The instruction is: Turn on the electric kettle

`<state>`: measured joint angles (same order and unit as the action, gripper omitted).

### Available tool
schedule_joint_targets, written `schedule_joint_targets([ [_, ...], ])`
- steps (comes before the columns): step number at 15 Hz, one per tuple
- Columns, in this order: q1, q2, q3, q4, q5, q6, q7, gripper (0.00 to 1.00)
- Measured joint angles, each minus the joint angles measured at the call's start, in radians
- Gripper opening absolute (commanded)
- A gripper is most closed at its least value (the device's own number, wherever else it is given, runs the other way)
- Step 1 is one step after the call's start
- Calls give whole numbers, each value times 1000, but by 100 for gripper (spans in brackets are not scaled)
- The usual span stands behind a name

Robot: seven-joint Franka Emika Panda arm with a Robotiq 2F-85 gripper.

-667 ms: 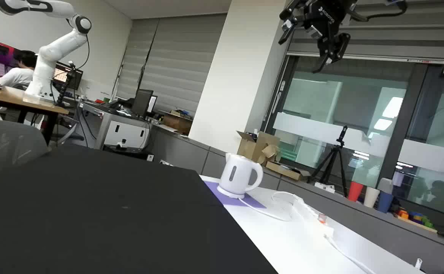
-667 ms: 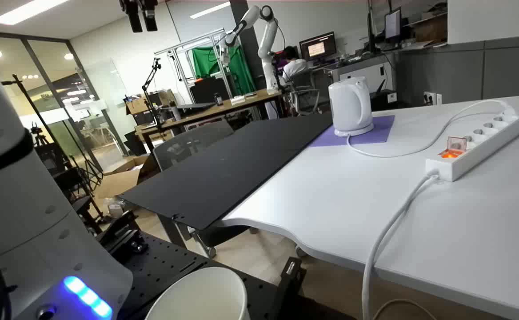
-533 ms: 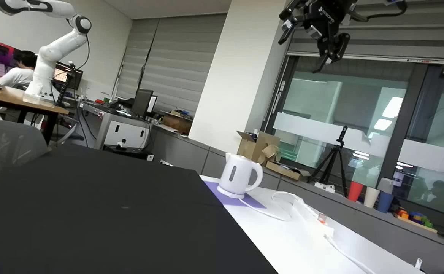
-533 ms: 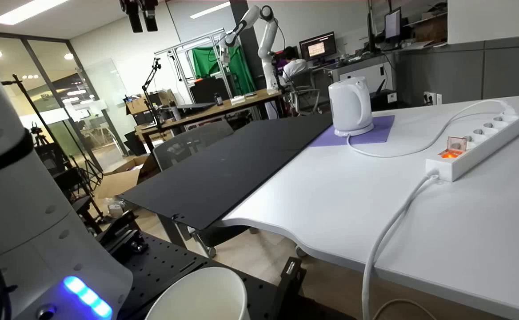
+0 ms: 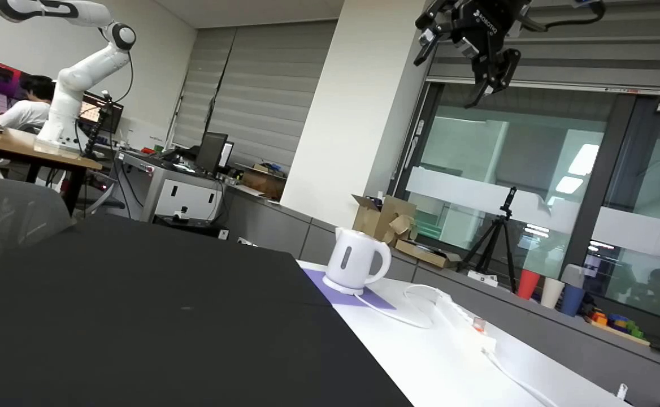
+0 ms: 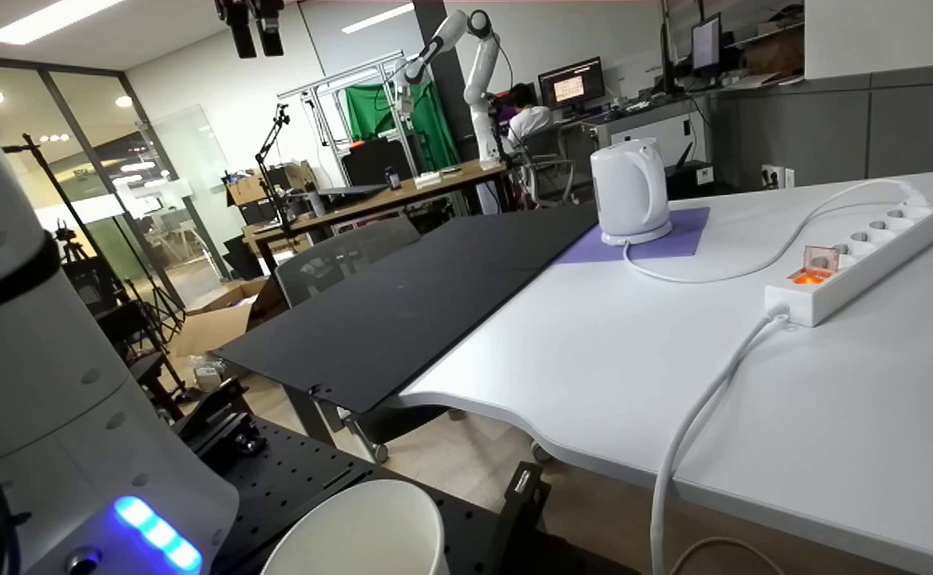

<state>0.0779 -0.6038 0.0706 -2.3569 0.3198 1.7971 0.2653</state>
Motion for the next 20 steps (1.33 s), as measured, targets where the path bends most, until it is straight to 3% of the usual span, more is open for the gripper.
schedule_joint_targets([
  [3,-6,2,1,-1,-5,5,-7,100],
  [5,-32,16,0,-9,-32,73,-37,100],
  [6,-49,29,-3,-16,-51,127,-56,75],
  [8,-88,70,-11,-29,-104,269,-91,69],
  [14,-180,304,-56,-8,-226,671,-109,25],
  [18,-226,478,-83,97,-314,785,-70,0],
  [20,-239,555,-103,178,-363,791,-33,0],
])
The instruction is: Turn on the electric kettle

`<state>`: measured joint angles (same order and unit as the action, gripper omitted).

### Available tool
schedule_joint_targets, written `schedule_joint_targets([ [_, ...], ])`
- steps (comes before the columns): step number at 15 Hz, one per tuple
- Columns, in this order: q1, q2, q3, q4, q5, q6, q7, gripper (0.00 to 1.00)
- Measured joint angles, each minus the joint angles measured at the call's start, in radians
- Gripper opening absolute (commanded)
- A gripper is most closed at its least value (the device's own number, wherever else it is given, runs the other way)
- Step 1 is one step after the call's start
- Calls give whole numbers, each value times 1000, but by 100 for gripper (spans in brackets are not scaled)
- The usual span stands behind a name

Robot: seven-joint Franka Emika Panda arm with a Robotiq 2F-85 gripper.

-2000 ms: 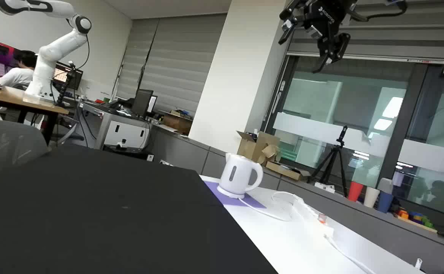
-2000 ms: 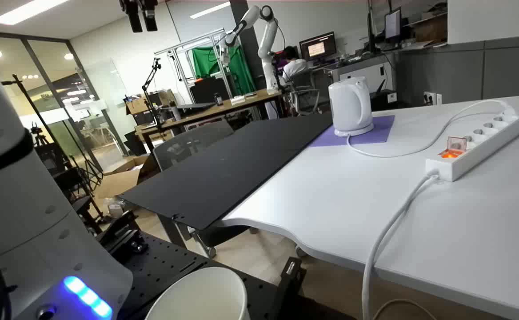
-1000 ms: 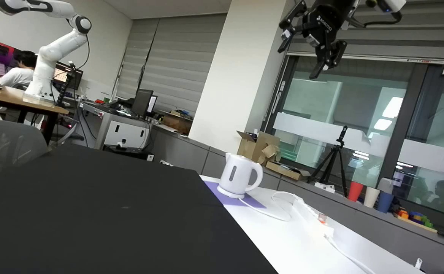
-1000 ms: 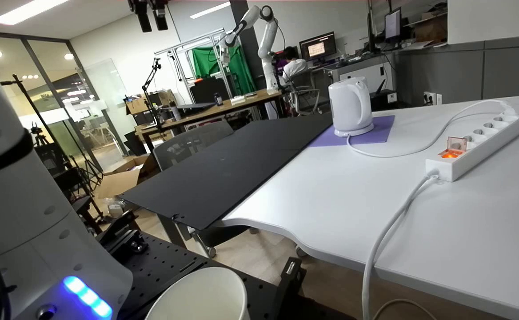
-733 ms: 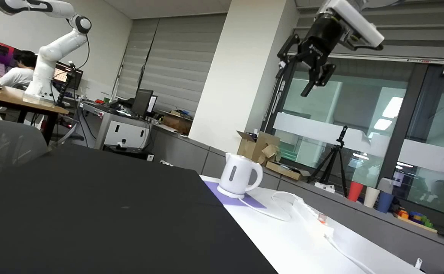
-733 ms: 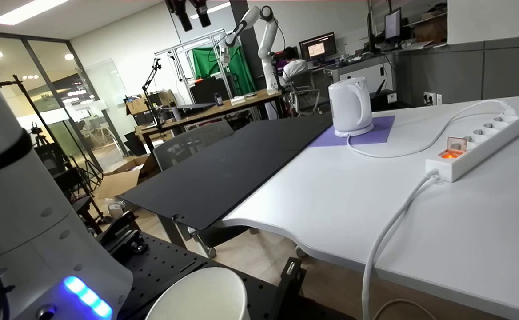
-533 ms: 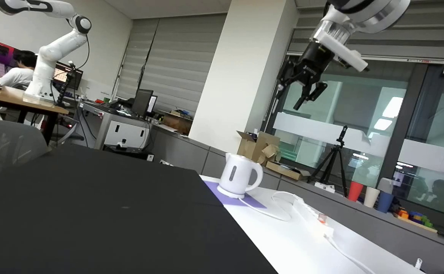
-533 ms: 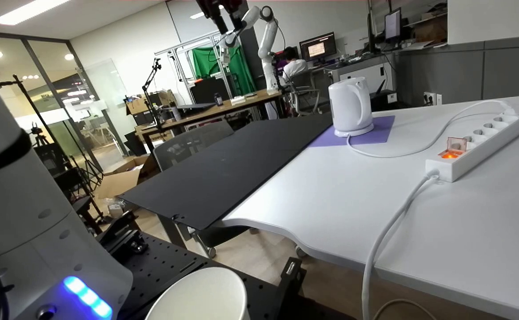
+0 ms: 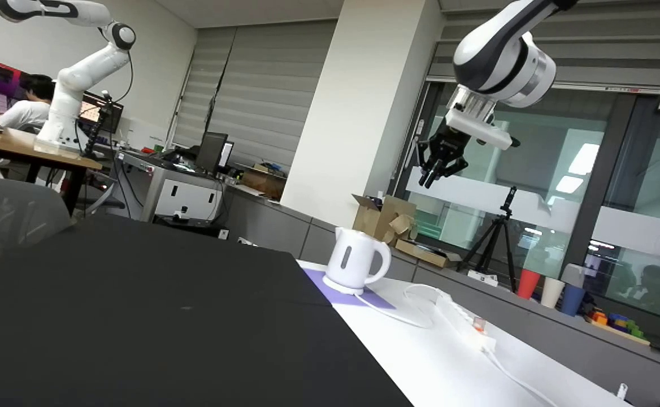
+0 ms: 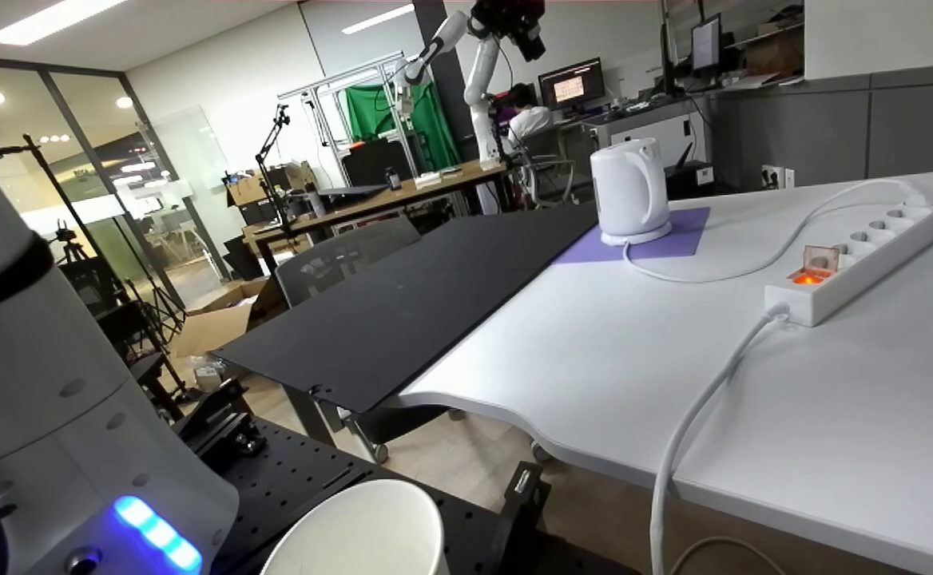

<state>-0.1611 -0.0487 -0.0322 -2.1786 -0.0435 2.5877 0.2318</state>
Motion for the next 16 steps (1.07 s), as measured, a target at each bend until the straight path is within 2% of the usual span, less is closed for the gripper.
schedule_joint_targets([
  [3,-4,97,-37,130,-42,-25,50,1],
  [5,-5,130,-46,174,-47,-35,58,1],
  [16,-2,137,-47,180,-52,-36,63,0],
])
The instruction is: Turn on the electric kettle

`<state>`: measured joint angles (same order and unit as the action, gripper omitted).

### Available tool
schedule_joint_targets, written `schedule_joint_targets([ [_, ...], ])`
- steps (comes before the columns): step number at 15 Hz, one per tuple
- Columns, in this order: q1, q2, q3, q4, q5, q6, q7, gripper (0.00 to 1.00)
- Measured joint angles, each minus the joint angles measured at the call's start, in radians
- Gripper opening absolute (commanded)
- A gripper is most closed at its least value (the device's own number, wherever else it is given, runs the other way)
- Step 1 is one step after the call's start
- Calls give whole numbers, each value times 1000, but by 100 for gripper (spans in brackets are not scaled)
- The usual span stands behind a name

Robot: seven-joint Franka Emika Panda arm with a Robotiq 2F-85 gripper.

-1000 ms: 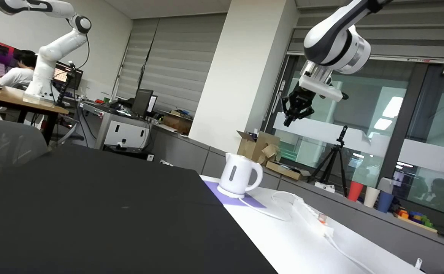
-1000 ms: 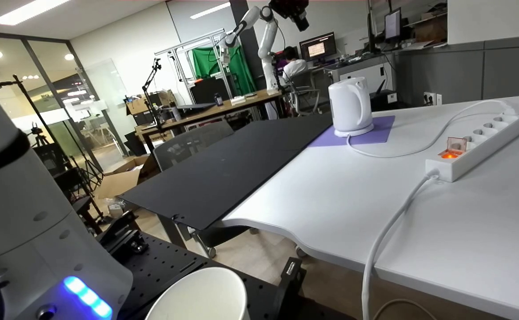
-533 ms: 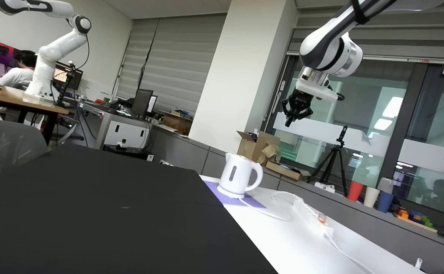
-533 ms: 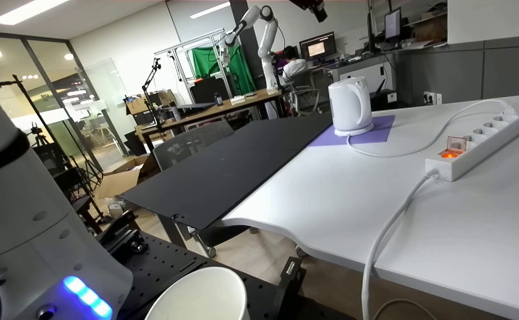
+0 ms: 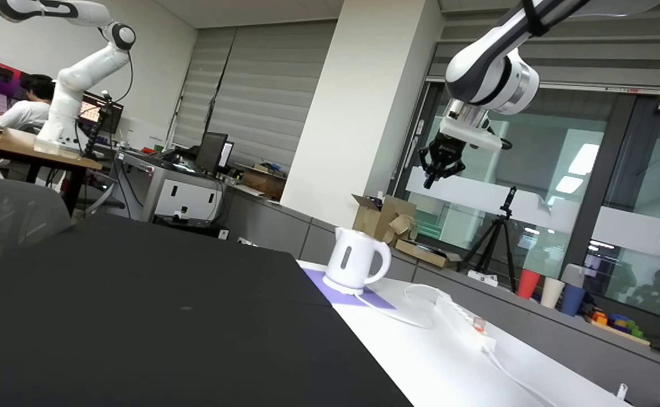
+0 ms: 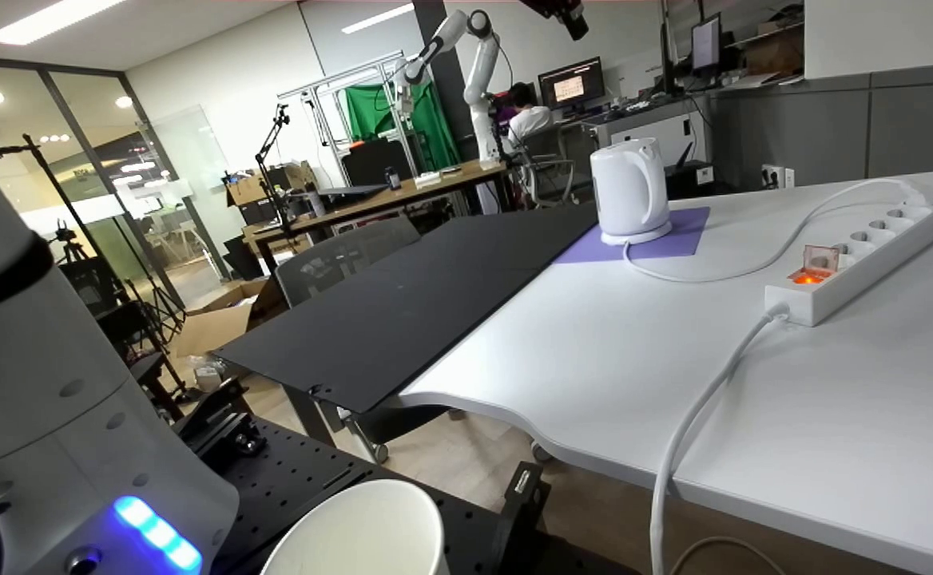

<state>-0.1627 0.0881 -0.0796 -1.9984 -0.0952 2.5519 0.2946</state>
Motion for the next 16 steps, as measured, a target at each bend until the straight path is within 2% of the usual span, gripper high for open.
schedule_joint_targets([
  [3,3,39,-18,9,3,22,-4,0],
  [6,3,132,-41,54,9,57,-4,0],
  [12,12,370,-54,208,45,148,-4,0],
  [16,38,498,-65,316,59,167,-4,0],
])
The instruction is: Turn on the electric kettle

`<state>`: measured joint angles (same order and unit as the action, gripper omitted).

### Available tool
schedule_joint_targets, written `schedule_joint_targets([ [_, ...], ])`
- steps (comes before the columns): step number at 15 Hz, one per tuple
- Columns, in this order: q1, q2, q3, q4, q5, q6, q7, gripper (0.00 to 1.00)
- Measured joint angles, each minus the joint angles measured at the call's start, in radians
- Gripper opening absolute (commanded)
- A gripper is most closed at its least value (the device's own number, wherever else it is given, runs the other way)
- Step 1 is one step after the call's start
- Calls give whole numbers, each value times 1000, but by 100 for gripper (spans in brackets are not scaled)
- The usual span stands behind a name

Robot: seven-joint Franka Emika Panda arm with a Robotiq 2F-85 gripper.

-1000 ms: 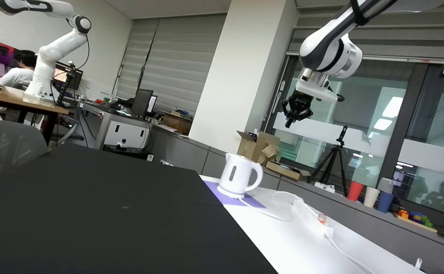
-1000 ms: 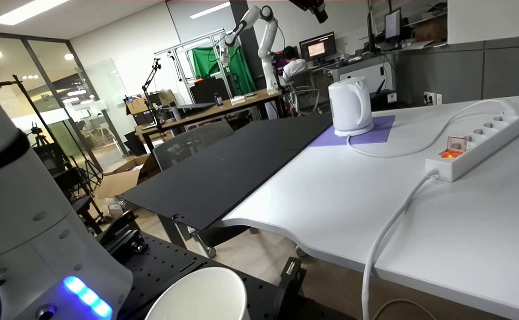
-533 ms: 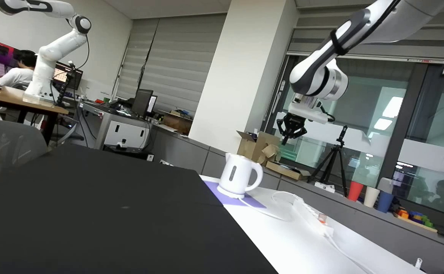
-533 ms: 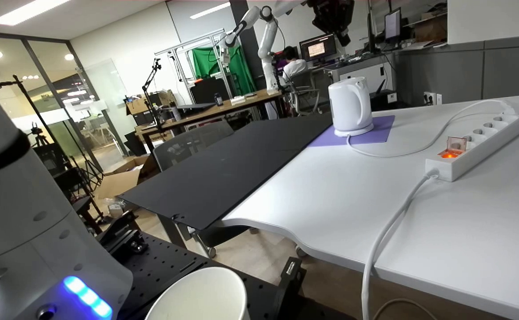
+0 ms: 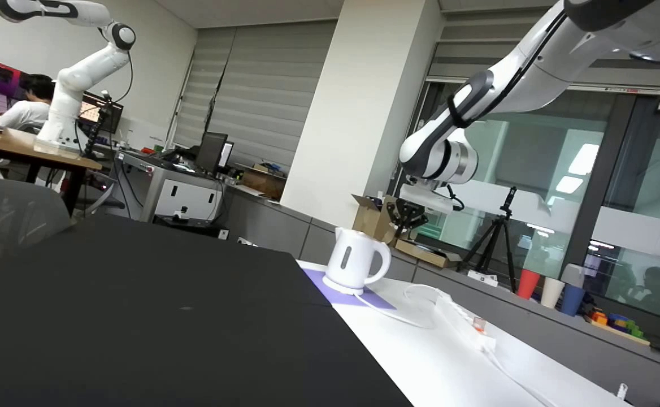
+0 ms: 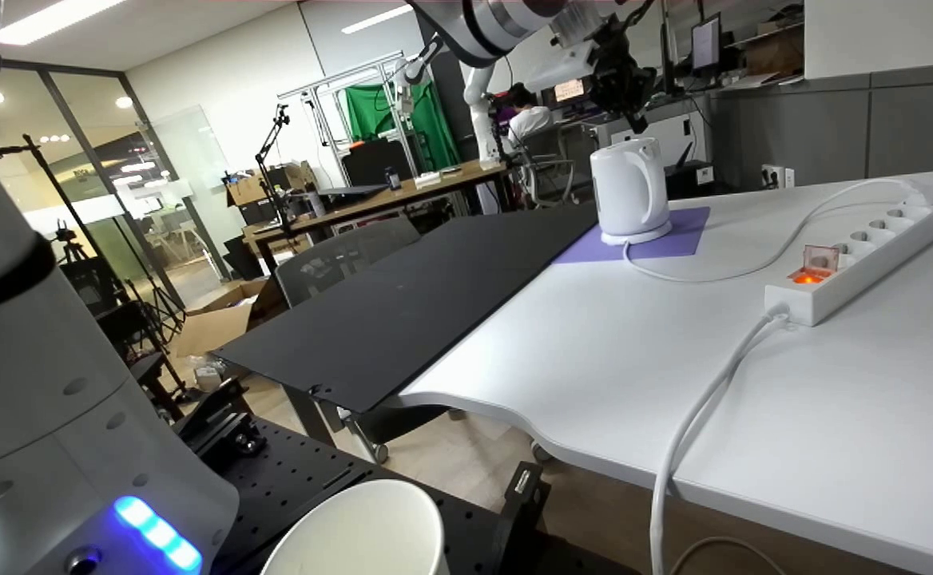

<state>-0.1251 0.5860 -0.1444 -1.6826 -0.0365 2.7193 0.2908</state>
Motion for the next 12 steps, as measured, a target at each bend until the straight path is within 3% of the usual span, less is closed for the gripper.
schedule_joint_targets([
  [7,48,113,-58,140,-2,-30,1,0],
  [12,67,151,-92,212,-5,-152,4,0],
])
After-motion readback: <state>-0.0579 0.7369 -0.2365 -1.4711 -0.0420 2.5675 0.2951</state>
